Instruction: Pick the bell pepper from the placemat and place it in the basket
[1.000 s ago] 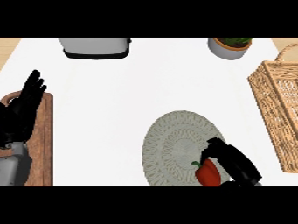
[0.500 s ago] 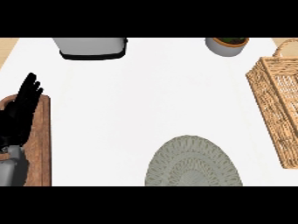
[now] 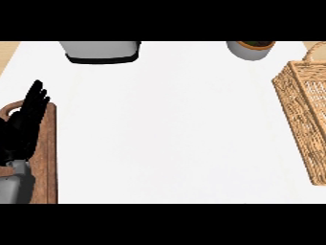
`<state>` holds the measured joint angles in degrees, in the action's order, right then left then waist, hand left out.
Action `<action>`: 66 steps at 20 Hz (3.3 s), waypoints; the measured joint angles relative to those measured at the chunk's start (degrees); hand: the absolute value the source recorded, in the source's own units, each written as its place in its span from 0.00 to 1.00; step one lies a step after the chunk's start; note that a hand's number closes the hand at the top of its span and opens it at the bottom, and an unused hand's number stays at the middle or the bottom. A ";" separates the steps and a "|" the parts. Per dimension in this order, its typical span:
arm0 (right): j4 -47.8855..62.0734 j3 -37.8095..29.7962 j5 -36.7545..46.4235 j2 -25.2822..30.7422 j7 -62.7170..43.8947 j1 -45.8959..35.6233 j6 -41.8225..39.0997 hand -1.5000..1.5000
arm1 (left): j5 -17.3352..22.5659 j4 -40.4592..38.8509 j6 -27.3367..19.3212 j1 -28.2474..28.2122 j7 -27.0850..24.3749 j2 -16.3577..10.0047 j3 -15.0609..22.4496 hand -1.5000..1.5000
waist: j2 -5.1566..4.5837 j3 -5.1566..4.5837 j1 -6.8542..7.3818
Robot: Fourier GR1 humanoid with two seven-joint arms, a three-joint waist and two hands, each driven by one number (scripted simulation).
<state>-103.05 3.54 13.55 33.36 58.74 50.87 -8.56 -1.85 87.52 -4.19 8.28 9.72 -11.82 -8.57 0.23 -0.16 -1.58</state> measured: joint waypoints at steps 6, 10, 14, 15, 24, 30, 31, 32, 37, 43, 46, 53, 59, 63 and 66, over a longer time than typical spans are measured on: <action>-14.56 -9.85 -12.91 4.40 -6.02 7.33 -3.47 1.00 | 0.79 0.62 1.18 0.34 0.64 -0.83 -0.49 0.50 | -0.19 0.01 0.70; -22.28 -14.46 -22.96 4.37 -13.56 9.20 -6.60 1.00 | 0.25 0.62 0.72 -0.14 0.05 0.08 0.11 0.50 | -0.30 0.01 0.99; -27.78 -18.94 -31.64 4.64 -24.10 6.30 -5.91 1.00 | 0.48 -1.00 1.14 2.09 0.08 -0.39 -0.31 0.50 | -0.43 0.03 1.37; -29.02 -20.53 -33.73 5.09 -26.87 5.29 -5.52 1.00 | 0.15 -1.25 0.82 2.54 0.30 -0.23 -0.12 0.50 | -0.44 0.03 1.43; -28.70 -25.59 -38.98 10.91 -49.35 -13.42 2.43 1.00 | 0.19 -2.62 1.29 3.29 -0.27 0.07 -0.07 0.50 | -0.49 0.08 2.27; -23.73 -18.69 -31.27 12.99 -58.41 -27.48 6.31 1.00 | -0.08 -1.45 1.31 3.31 0.99 0.20 0.31 0.50 | -0.46 0.12 2.54; -22.37 -17.35 -29.37 12.80 -59.05 -29.04 6.56 1.00 | -0.08 -1.27 1.26 3.71 1.55 0.17 0.31 0.50 | -0.45 0.12 2.49; -21.03 -17.04 -28.42 12.79 -59.83 -30.64 6.22 1.00 | 0.29 -1.31 1.64 3.48 1.36 -0.17 -0.16 0.50 | -0.43 0.13 2.38; -8.75 -13.38 -23.81 11.98 -60.04 -41.02 4.38 1.00 | 0.02 -1.41 1.61 3.28 0.68 0.16 -0.08 0.50 | -0.43 0.15 2.40; 4.69 -12.38 -19.92 10.35 -58.32 -50.87 0.23 1.00 | -0.37 -0.26 1.29 2.20 0.92 0.74 0.15 0.50 | -0.34 0.17 2.15; 10.70 -12.64 -18.24 9.26 -56.22 -54.23 -2.10 1.00 | -0.05 -0.57 2.01 2.00 0.50 0.20 -0.43 0.50 | -0.32 0.18 2.02; 22.10 -14.38 -13.63 10.13 -48.27 -59.99 -6.36 1.00 | -0.56 -1.80 1.59 2.59 -0.07 0.76 -0.43 0.50 | -0.34 0.20 2.04; 19.53 -12.20 4.05 14.81 -35.38 -61.18 5.62 1.00 | -0.32 -2.14 1.80 3.40 0.01 0.58 -0.61 0.50 | -0.50 0.23 2.42; 23.95 -10.61 12.06 13.09 -28.74 -62.47 13.32 1.00 | -0.60 -1.72 1.69 2.84 0.28 0.87 -0.26 0.50 | -0.46 0.21 2.41; 27.79 -10.78 15.06 11.88 -26.35 -65.36 15.07 1.00 | -0.60 -3.42 1.76 4.21 -0.25 0.55 -0.78 0.50 | -0.40 0.19 2.13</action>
<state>-75.26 -7.23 28.61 45.24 32.39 -14.49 6.50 -2.44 84.10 -2.43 12.49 9.47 -11.28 -9.35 -0.16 0.03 0.55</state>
